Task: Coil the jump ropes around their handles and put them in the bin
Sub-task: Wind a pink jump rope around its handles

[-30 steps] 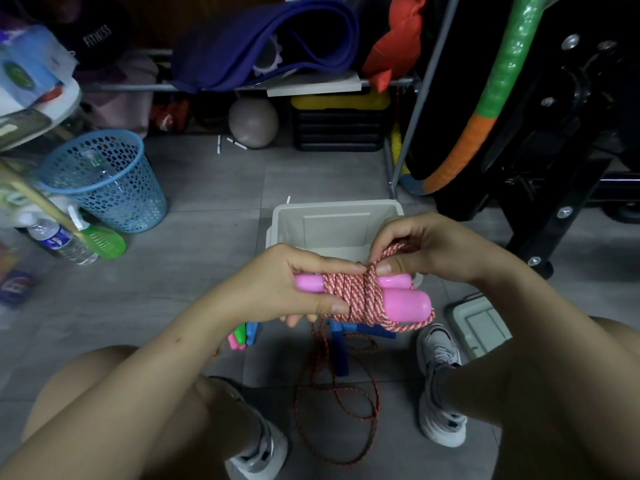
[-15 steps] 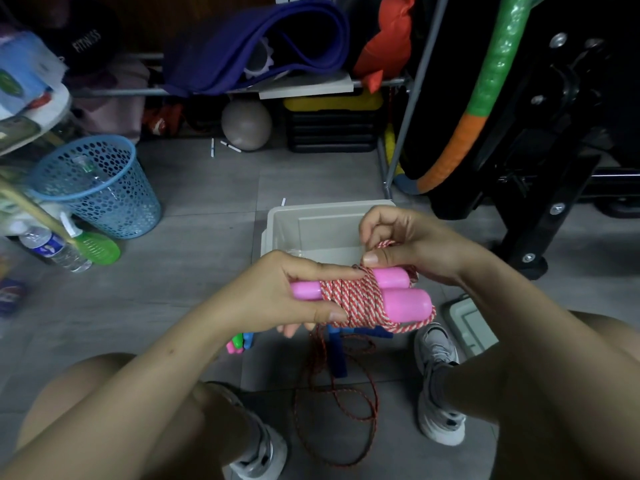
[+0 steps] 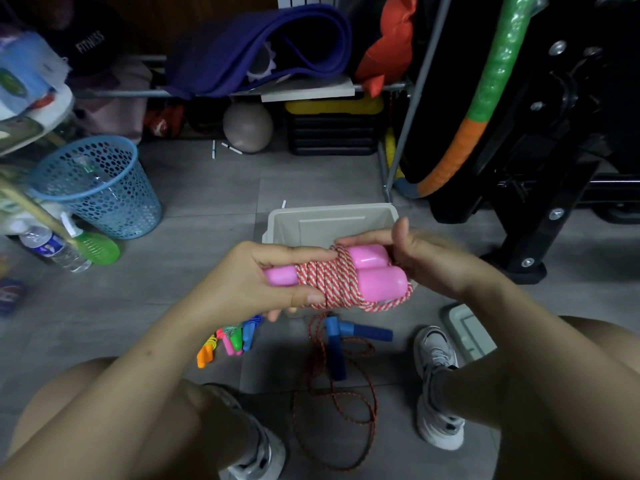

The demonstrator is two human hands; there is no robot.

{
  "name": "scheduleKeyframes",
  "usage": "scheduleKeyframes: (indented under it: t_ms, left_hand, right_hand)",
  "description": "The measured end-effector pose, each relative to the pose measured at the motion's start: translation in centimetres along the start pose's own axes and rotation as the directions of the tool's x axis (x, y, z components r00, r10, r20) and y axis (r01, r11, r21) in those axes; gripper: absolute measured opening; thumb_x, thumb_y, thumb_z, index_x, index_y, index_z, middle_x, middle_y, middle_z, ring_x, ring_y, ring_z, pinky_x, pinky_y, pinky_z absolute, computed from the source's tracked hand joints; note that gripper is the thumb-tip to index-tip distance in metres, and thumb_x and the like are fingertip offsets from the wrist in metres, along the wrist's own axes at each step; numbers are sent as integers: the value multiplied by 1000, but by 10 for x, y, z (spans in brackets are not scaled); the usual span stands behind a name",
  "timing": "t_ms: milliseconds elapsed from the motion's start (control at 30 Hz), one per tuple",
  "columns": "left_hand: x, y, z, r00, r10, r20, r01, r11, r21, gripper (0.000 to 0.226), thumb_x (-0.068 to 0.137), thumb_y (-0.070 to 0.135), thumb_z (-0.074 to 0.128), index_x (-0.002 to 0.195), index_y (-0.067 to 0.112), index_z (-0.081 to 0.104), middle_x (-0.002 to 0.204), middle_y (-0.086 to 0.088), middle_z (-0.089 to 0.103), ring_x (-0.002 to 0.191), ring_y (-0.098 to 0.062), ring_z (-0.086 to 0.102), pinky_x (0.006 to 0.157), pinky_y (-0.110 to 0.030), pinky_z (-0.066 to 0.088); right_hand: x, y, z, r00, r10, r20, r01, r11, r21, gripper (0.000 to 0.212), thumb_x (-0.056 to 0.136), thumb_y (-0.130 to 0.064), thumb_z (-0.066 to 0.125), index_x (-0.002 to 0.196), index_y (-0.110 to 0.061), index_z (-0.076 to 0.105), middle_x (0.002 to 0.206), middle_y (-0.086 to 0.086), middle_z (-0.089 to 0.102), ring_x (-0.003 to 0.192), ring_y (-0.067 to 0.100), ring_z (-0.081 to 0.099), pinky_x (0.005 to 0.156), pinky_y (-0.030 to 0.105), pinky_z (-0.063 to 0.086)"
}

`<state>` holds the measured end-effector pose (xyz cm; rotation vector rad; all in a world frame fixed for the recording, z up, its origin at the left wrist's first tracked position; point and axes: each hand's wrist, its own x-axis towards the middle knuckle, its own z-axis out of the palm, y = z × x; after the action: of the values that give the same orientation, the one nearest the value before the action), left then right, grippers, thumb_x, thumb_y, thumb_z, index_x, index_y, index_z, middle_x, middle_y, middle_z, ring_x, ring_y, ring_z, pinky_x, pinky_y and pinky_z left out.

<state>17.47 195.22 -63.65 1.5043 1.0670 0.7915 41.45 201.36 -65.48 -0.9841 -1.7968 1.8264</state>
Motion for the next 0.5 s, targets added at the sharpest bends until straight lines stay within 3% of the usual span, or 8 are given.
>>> scheduleKeyframes:
  t_ms: [100,200,300,367,433,500]
  left_hand:
    - [1,-3,-1,998,-16,-59,16,1000,-13,50,57,16,75,91,52,70,57,6,66,38,-5,47,41,-17,45]
    - [4,-11,-2,994,-22,-111,16,998,-53,48,58,20,77,94,52,70,55,-5,63,40,-13,48,41,-20,44]
    - [11,-17,-1,982,-22,-187,5,996,-91,48,65,20,84,97,51,70,54,-6,63,40,-18,48,42,-23,43]
    - [15,-19,5,967,-18,-255,-12,993,-116,44,67,22,80,100,49,69,52,-5,62,37,-17,48,41,-22,42]
    - [18,-19,12,950,-24,-313,-20,991,-136,43,69,22,73,107,41,66,50,-4,61,36,-15,47,39,-20,42]
    - [21,-21,21,934,-22,-357,-25,992,-128,43,78,16,71,113,39,61,50,-2,59,37,-13,47,39,-22,43]
  right_hand:
    - [1,4,5,999,2,50,-6,998,66,106,56,-88,51,131,-14,53,128,9,60,118,26,58,97,41,48]
    - [0,8,11,995,-62,77,43,972,230,103,58,-71,71,132,-4,46,130,17,56,120,29,55,103,39,44]
    - [6,11,25,984,-135,120,86,935,345,79,65,-40,82,129,-6,49,126,10,59,122,22,52,105,32,41]
    - [12,18,34,990,-135,30,113,913,392,64,67,-36,81,120,-12,57,118,2,64,117,16,54,100,26,43]
    - [16,21,41,989,-106,-103,138,911,390,53,70,-39,78,112,-14,59,102,-5,67,99,11,57,90,23,45]
    - [18,22,45,975,-76,-209,151,915,374,24,85,-28,62,102,-13,57,75,-15,65,72,-1,52,69,14,43]
